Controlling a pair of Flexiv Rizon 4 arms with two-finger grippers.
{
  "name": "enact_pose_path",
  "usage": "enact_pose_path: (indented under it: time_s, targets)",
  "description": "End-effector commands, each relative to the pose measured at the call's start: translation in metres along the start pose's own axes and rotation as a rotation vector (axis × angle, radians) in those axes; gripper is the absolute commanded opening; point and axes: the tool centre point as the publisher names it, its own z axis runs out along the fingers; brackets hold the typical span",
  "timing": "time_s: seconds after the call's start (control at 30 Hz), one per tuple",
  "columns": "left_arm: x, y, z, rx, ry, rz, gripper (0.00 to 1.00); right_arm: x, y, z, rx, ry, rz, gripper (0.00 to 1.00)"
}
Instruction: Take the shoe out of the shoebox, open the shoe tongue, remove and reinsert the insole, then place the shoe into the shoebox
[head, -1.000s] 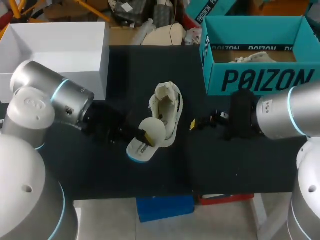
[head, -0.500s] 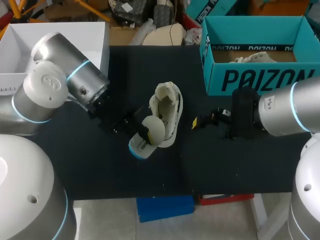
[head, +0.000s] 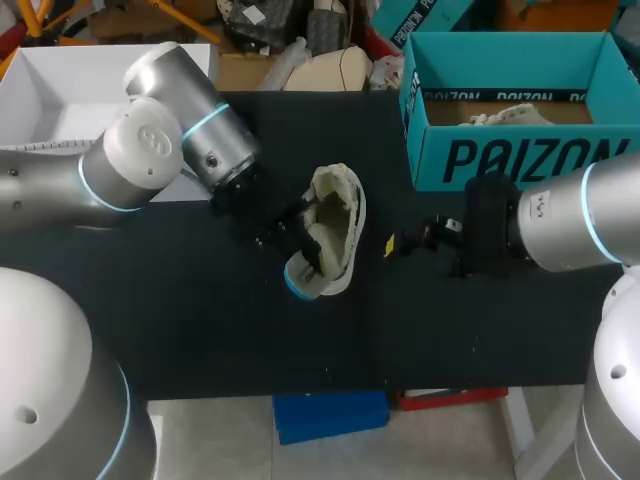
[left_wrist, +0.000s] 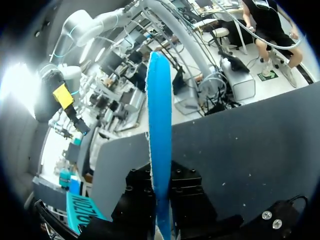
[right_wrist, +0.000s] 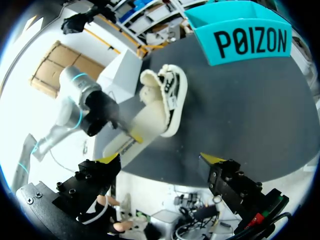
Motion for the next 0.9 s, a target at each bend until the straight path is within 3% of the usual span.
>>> enact_pose_path:
  time_s: [0.03, 0.27, 0.6, 0.63, 0.77, 0.8, 0.83, 0.9]
  targets:
    - [-0.003, 0.03, 0.009, 0.043, 0.044, -0.004, 0.0, 0.001, 0.0, 0.0, -0.001, -0.003, 0.001, 1.0]
    - [-0.001, 0.057, 0.011, 0.019, 0.04, -0.023, 0.0, 0.001, 0.0, 0.0, -0.001, -0.003, 0.001, 1.0]
    - [-0.006, 0.079, 0.005, -0.1, 0.031, -0.018, 0.0, 0.001, 0.0, 0.0, -0.001, -0.003, 0.001, 1.0]
    - [-0.007, 0.08, 0.005, -0.101, 0.029, -0.018, 0.23, 0.001, 0.0, 0.0, -0.001, -0.003, 0.001, 1.0]
    - [-0.011, 0.068, 0.002, -0.086, 0.013, -0.026, 0.45, 0.001, 0.0, 0.0, -0.001, -0.003, 0.001, 1.0]
    - [-0.012, 0.062, 0.0, -0.082, 0.007, -0.021, 0.71, 0.001, 0.0, 0.0, -0.001, -0.003, 0.001, 1.0]
    - [-0.012, 0.058, -0.001, -0.077, 0.002, -0.021, 0.74, 0.001, 0.0, 0.0, -0.001, -0.003, 0.001, 1.0]
    - [-0.014, 0.048, -0.006, -0.071, -0.006, -0.013, 0.71, 0.001, 0.0, 0.0, -0.001, -0.003, 0.001, 1.0]
